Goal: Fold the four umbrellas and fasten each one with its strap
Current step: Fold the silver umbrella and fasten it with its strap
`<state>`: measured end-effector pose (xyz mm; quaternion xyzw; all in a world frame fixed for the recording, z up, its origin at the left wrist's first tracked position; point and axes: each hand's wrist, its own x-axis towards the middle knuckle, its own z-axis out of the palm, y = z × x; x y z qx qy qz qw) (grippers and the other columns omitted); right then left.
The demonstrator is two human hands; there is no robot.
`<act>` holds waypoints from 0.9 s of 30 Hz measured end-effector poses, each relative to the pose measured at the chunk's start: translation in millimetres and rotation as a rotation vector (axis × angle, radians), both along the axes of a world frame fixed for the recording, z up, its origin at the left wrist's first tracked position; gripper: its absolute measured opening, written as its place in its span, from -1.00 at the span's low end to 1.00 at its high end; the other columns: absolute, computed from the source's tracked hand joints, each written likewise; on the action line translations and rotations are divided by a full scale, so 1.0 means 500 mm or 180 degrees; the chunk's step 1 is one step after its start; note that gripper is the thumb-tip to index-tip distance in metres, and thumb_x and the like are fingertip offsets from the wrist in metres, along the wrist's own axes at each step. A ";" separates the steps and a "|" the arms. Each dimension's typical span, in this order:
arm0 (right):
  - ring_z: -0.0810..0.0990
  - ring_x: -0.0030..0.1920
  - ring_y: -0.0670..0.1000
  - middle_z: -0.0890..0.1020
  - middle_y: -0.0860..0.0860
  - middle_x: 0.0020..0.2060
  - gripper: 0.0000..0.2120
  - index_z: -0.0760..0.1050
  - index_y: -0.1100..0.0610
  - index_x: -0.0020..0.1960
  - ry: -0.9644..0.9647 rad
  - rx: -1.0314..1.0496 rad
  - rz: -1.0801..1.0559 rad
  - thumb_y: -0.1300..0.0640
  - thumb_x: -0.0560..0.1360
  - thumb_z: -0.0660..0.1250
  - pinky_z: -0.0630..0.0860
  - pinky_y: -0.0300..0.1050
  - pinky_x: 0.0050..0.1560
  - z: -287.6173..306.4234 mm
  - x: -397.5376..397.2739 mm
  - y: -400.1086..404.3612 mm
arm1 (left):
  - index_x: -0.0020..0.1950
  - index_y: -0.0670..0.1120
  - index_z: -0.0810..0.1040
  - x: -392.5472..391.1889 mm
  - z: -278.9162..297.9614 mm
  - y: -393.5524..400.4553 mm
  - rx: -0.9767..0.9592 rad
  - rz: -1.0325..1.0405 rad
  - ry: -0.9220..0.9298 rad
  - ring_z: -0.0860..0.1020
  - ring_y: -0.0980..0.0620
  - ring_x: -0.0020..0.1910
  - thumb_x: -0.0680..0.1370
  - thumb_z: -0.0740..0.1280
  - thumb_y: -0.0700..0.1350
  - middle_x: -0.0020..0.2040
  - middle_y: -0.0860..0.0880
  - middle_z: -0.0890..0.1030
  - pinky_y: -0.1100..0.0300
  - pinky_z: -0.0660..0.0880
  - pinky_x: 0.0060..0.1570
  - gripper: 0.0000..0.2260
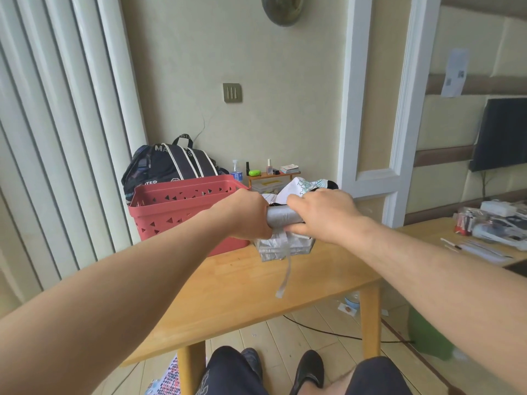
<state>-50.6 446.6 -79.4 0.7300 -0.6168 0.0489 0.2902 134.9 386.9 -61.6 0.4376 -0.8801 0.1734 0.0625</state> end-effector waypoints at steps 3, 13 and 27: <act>0.62 0.12 0.13 0.65 -0.03 0.00 -0.57 0.40 -0.08 0.15 -0.0004 -0.0225 -0.0069 -0.40 0.53 0.23 0.39 0.00 -0.04 -0.003 -0.009 0.002 | -0.13 0.04 0.54 0.010 0.006 -0.001 0.0200 -0.0150 0.0159 0.61 -0.04 -0.26 0.42 0.42 0.19 -0.28 0.02 0.61 0.11 0.58 -0.24 -0.75; 0.52 -0.11 0.15 0.59 -0.03 -0.10 -0.79 0.51 -0.12 0.08 -0.0371 0.0022 -0.0520 -0.16 0.49 0.28 0.53 -0.04 -0.13 0.010 -0.015 0.009 | -0.09 0.02 0.59 0.022 0.029 0.001 0.1035 -0.0078 0.0270 0.67 0.02 -0.31 0.40 0.42 0.14 -0.34 0.02 0.70 0.09 0.63 -0.16 -0.78; 0.46 -0.49 0.10 0.53 0.06 -0.41 -0.76 0.42 0.13 -0.14 -0.1556 0.1647 -0.0615 -0.03 0.37 0.35 0.38 -0.14 -0.35 0.034 -0.008 0.039 | -0.02 0.19 0.45 0.019 -0.007 0.000 -0.0435 -0.0220 -0.0154 0.58 -0.06 -0.06 0.47 0.31 0.32 -0.09 0.10 0.56 0.07 0.48 -0.18 -0.74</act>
